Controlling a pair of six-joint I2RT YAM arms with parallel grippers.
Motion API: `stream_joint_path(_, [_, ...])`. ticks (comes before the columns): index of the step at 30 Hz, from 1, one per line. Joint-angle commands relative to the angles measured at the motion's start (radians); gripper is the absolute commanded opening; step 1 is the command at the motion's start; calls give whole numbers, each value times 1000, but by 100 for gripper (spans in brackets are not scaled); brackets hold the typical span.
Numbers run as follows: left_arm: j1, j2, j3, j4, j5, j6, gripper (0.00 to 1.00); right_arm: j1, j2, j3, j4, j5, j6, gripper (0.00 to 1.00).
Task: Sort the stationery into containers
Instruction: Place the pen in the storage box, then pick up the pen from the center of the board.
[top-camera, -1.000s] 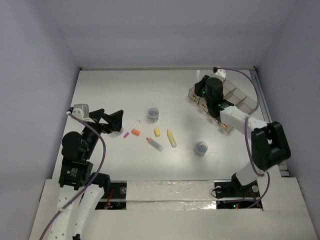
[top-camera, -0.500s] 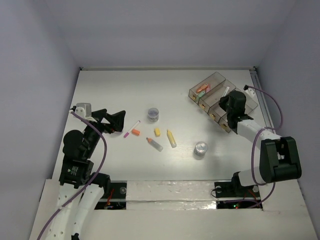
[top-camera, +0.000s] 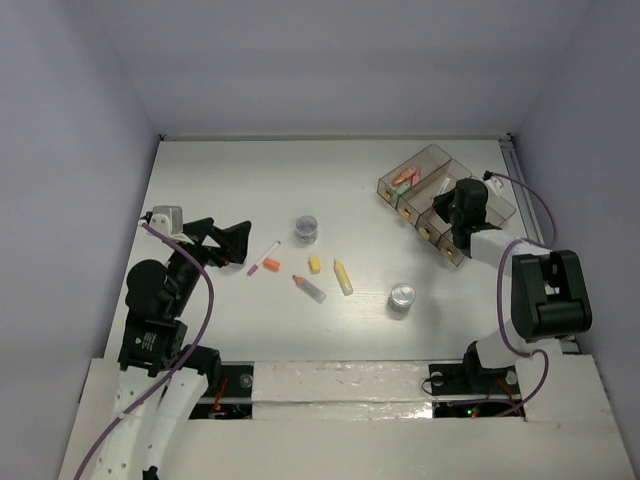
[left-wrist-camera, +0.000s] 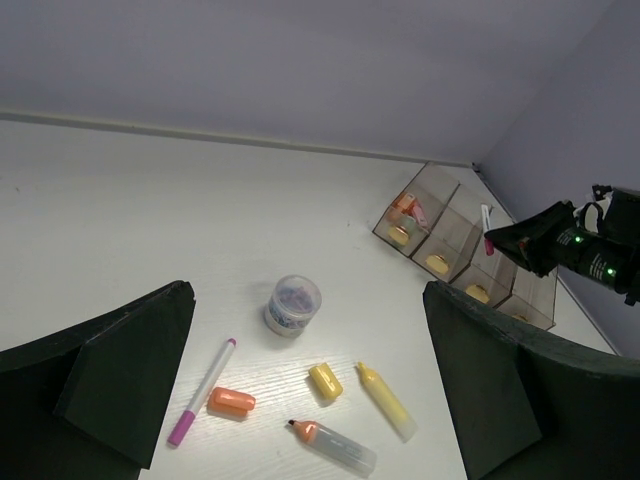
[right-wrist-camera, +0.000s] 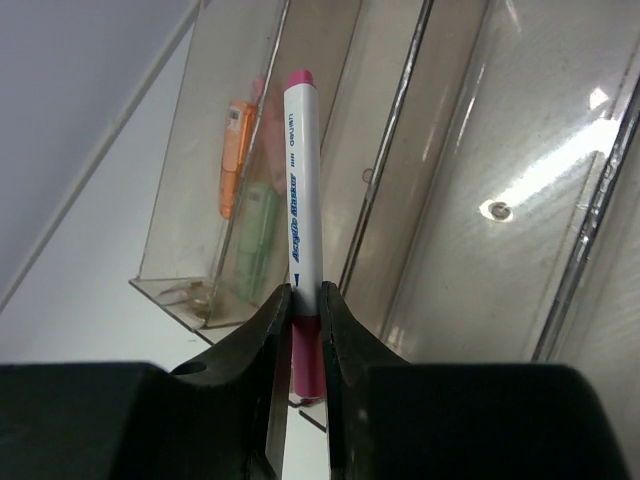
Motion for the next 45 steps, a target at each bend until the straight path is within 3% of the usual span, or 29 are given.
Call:
stream_joint_path(1, [-4,10,24,55,8,-2,99,-11,17,58,74,-10,40,15])
stream_joint_path(7, [-4,13,22,55,8,-1,99,-20,74,86,85,-44,85,21])
stream_joint_path(16, [-4,13,24,53,6,-1,99,-20,63,95,88,-53,67,45])
stream_joint_path(20, [-4,10,24,55,6,-2,99,-20,27,80,100,-71,33,45])
stream_joint_path(23, [-4,9,24,55,8,-1,99,-20,-9,58,160,-182,-2,40])
stream_joint_path(27, [5,10,24,56,9,-2,99,64,-20,104,106,-343,-74,39])
stream_joint_path(30, [5,9,24,56,9,-2,99,196,5,181,10,-389,-159,39])
stream_joint_path(38, [23,2,27,56,-3,2,99,556,121,377,-167,-400,-301,39])
stream_joint_path(45, [32,-2,25,55,-5,4,99,742,308,609,-349,-383,-387,41])
